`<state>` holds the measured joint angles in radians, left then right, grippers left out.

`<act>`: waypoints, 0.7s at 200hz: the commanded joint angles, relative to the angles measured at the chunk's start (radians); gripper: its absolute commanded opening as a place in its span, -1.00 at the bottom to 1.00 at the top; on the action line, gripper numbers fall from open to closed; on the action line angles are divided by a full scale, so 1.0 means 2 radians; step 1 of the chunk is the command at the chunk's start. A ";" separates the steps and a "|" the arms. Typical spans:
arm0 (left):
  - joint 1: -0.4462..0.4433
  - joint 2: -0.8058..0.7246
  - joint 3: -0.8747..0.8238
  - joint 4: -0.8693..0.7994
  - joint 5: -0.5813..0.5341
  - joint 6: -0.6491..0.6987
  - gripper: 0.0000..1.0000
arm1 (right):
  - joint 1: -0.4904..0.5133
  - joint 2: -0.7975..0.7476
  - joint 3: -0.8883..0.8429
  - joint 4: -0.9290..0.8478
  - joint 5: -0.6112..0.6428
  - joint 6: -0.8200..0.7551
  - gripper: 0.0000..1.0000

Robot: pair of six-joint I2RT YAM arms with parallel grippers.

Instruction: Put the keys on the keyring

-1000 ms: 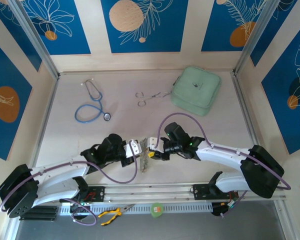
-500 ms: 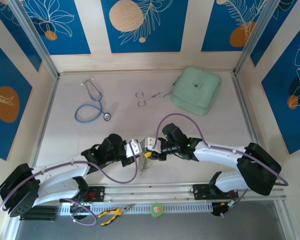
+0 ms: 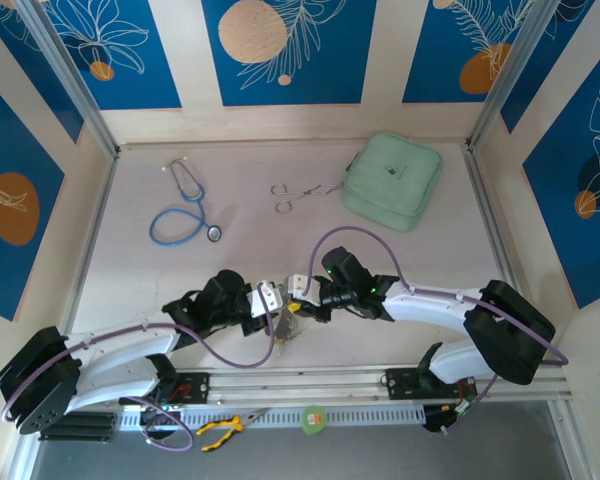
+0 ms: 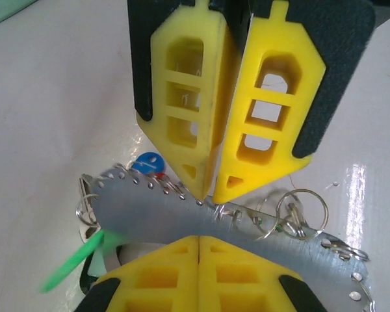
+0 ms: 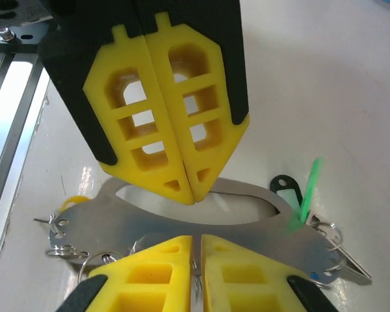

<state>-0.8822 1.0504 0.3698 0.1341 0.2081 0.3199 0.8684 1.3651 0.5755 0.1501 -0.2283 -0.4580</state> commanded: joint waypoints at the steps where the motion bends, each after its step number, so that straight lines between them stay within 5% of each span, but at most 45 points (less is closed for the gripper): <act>1: -0.006 -0.002 -0.004 0.037 0.018 -0.003 -1.00 | 0.002 0.011 0.007 0.011 -0.006 0.009 -0.83; 56: -0.005 -0.008 -0.010 0.043 -0.028 -0.024 -1.00 | -0.033 -0.015 -0.019 0.053 -0.010 0.058 -0.74; 84: -0.005 -0.030 -0.025 0.075 -0.071 -0.057 -0.55 | -0.067 -0.042 -0.027 0.036 -0.005 0.113 -0.71; 140: -0.005 -0.036 -0.025 0.070 -0.076 -0.068 -0.53 | -0.054 -0.067 -0.036 0.006 0.007 0.106 -0.70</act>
<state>-0.8837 0.9829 0.3214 0.2535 0.0746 0.2077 0.7357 1.2572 0.5117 0.2115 -0.2234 -0.2394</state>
